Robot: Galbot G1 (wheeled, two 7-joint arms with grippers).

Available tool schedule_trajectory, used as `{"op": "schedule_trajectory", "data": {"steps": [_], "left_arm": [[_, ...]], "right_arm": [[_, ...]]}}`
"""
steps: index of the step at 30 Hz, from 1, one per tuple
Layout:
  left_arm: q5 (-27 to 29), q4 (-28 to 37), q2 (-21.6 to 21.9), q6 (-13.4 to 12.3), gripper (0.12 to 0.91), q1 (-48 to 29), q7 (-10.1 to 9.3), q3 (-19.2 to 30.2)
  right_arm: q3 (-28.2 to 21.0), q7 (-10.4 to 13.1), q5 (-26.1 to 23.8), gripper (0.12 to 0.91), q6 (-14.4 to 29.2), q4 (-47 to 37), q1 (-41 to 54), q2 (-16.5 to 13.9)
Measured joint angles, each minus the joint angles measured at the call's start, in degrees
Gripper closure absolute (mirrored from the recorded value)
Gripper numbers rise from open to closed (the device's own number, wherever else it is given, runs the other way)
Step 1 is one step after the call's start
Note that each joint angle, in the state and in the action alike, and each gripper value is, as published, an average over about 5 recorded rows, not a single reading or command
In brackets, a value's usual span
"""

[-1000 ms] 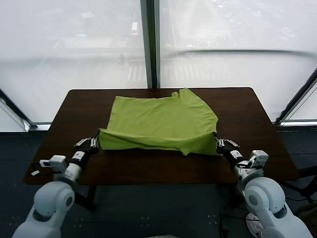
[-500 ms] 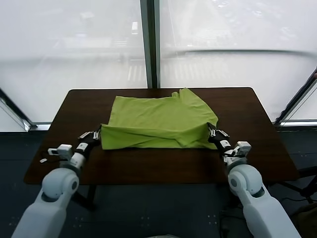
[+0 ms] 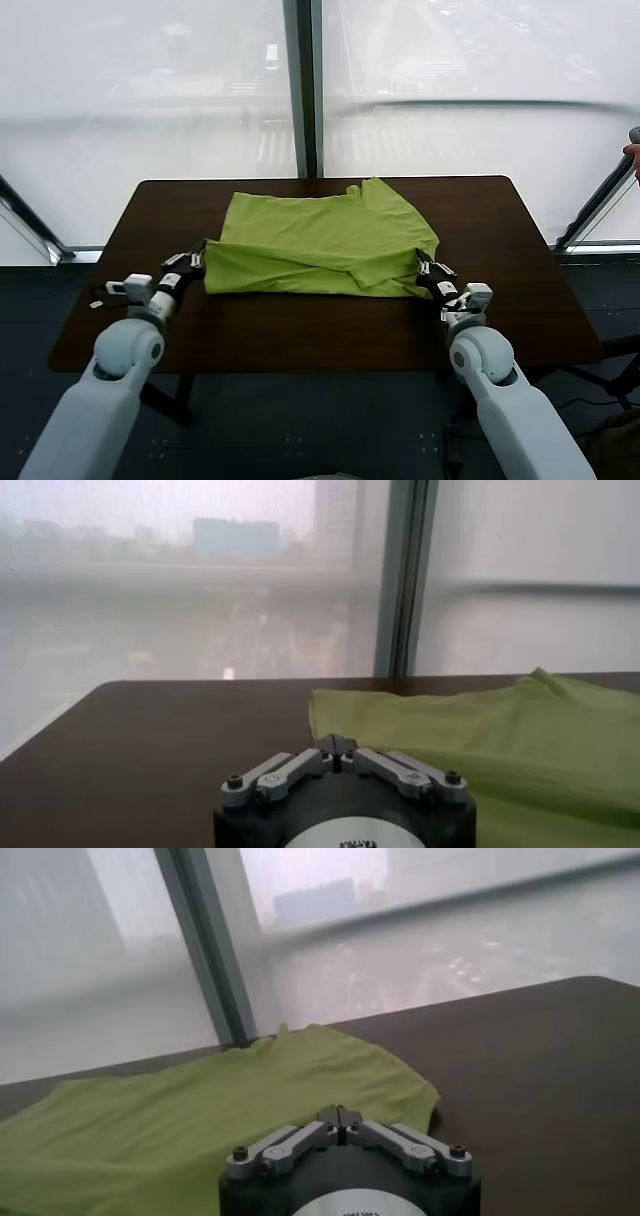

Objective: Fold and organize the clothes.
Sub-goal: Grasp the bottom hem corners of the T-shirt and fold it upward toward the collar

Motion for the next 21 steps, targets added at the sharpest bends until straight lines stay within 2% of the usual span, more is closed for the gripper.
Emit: {"op": "schedule_trajectory", "data": {"steps": [16, 18, 21], "left_arm": [[0.18, 9.23, 1.87, -1.68, 0.882, -8.57, 1.13, 3.92], [0.25, 10.04, 1.81, -1.96, 0.882, -9.24, 1.24, 4.30], [0.34, 11.21, 1.76, -2.27, 0.882, -10.17, 1.39, 4.87]], "right_arm": [[0.25, -0.40, -0.66, 0.881, 1.42, -2.63, 1.51, 0.52], [0.54, -0.86, -0.92, 0.835, 1.47, -2.25, 1.11, 0.45], [1.23, -1.41, -1.34, 0.677, 1.58, -1.22, 0.22, 0.01]]}}
